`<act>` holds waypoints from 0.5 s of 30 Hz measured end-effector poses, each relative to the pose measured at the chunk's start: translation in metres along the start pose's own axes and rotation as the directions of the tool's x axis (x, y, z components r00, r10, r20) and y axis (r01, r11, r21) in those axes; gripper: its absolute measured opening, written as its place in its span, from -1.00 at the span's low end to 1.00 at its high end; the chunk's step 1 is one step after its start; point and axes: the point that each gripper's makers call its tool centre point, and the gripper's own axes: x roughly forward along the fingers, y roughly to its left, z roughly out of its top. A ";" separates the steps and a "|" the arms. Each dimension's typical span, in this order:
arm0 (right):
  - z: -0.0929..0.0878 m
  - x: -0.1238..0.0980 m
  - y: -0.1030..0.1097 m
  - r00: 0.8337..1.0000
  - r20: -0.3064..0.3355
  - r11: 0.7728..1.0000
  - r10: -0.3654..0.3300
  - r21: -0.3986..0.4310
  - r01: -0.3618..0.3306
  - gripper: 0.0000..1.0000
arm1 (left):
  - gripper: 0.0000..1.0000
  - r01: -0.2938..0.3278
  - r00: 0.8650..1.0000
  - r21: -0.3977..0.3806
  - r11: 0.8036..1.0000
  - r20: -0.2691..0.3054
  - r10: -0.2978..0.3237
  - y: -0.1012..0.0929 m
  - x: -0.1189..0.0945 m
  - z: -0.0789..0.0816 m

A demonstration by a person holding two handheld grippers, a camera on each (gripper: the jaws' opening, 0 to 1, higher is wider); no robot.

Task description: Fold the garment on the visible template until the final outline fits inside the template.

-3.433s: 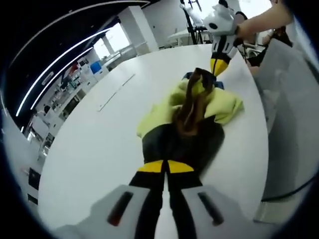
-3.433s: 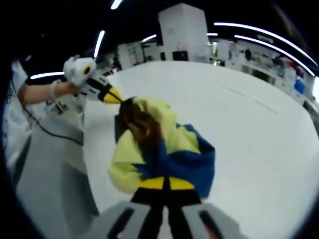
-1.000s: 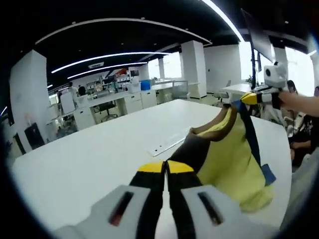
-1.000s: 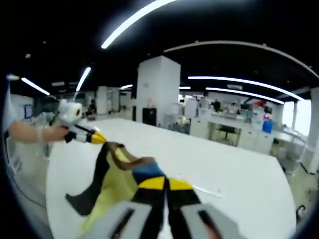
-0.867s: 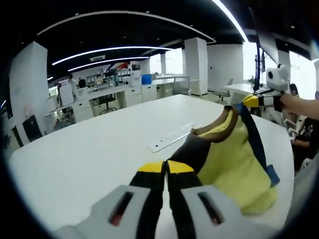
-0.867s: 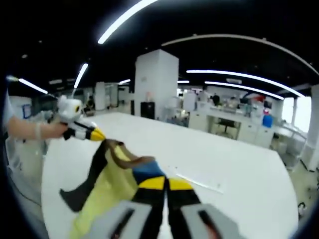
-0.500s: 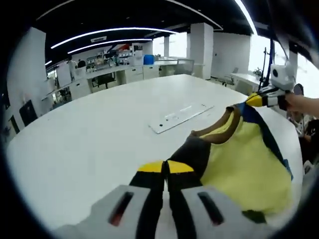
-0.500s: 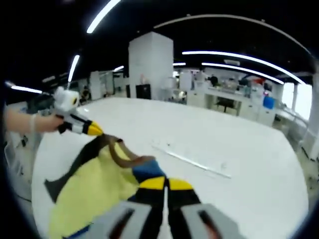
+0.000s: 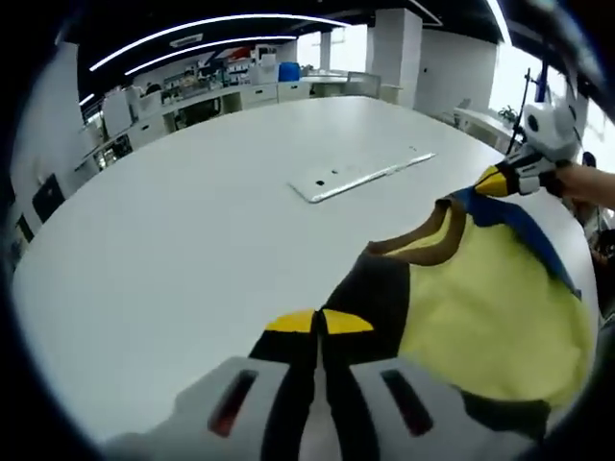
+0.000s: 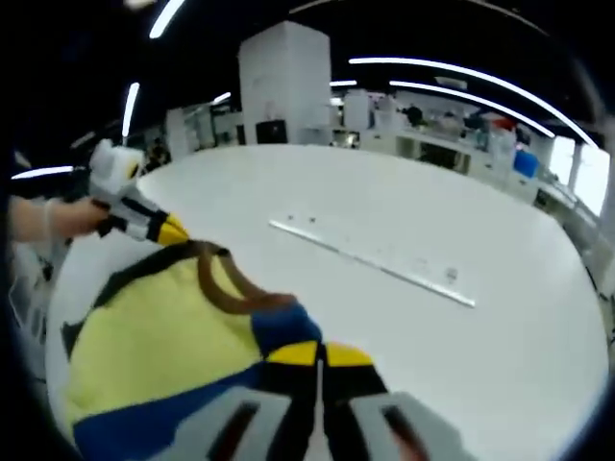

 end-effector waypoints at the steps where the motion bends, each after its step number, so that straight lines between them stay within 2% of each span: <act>1: -0.001 0.001 -0.001 1.000 -0.003 1.000 -0.001 -0.004 0.001 -1.00 | -1.00 0.000 1.000 -0.004 1.000 0.000 0.000 0.001 0.000 -0.001; 5: -0.005 0.008 -0.009 1.000 -0.023 1.000 -0.001 -0.017 0.001 -1.00 | -1.00 0.002 1.000 -0.009 1.000 -0.003 -0.002 0.004 0.004 -0.005; 10: -0.006 0.008 -0.009 1.000 -0.031 1.000 0.002 -0.024 -0.002 -1.00 | -1.00 -0.002 1.000 -0.015 1.000 0.000 0.002 0.005 0.004 -0.006; 15: -0.007 0.017 -0.016 0.999 -0.042 0.999 -0.002 -0.038 0.000 -1.00 | -1.00 -0.014 1.000 -0.003 1.000 0.006 0.014 0.010 0.008 -0.004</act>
